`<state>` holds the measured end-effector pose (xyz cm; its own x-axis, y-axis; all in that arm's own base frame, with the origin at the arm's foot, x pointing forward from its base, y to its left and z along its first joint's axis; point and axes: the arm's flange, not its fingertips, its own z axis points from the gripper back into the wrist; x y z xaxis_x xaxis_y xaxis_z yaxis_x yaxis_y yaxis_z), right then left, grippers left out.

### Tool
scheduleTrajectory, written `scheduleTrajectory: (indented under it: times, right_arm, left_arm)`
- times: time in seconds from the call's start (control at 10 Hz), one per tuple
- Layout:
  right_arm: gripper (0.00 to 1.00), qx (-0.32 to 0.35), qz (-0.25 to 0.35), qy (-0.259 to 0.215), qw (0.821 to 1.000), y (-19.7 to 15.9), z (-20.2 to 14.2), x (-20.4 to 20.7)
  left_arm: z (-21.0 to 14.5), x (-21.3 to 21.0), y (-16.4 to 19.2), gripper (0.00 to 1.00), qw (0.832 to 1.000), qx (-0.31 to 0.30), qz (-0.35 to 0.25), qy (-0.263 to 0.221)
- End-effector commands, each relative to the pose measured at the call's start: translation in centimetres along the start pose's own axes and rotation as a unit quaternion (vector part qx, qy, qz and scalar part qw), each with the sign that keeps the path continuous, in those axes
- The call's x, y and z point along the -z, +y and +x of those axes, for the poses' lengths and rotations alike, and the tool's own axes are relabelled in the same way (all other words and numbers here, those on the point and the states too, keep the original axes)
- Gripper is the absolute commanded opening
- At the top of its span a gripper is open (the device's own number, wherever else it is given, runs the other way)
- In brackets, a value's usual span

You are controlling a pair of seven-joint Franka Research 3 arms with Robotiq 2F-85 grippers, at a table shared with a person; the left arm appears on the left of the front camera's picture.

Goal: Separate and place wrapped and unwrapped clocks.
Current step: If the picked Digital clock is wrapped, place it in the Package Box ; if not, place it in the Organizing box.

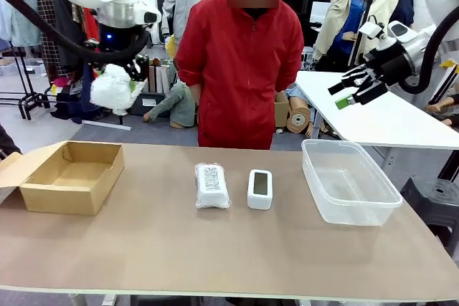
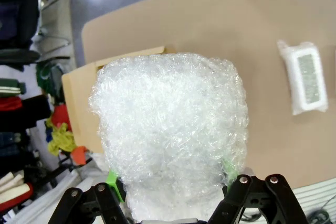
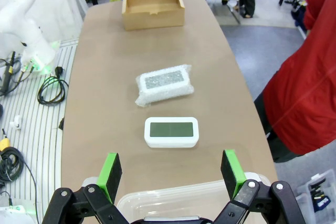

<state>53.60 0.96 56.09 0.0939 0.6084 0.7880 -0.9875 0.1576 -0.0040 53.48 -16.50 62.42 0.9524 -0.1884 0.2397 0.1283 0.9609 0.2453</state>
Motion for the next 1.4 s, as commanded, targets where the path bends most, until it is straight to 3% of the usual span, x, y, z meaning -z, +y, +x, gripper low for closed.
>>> scheduleTrajectory:
  times: [0.0,0.2,0.7,1.3]
  right_arm:
    - [1.00,-0.002,0.000,0.001,1.000,0.0,0.1,-0.1]
    - [1.00,-0.002,0.000,0.001,1.000,0.0,0.1,-0.1]
    - [1.00,-0.002,0.000,0.001,1.000,0.0,0.1,-0.1]
    - [1.00,-0.002,0.000,0.001,1.000,0.0,0.1,-0.1]
  left_arm:
    - [-1.1,-0.2,1.1,0.00,1.000,-0.005,0.020,0.000]
    - [-1.2,0.6,2.6,0.00,0.998,-0.027,0.062,0.002]
    - [-0.7,3.1,5.9,0.00,0.997,-0.047,0.056,0.017]
    - [-0.3,2.7,5.5,0.00,0.997,-0.045,0.057,0.024]
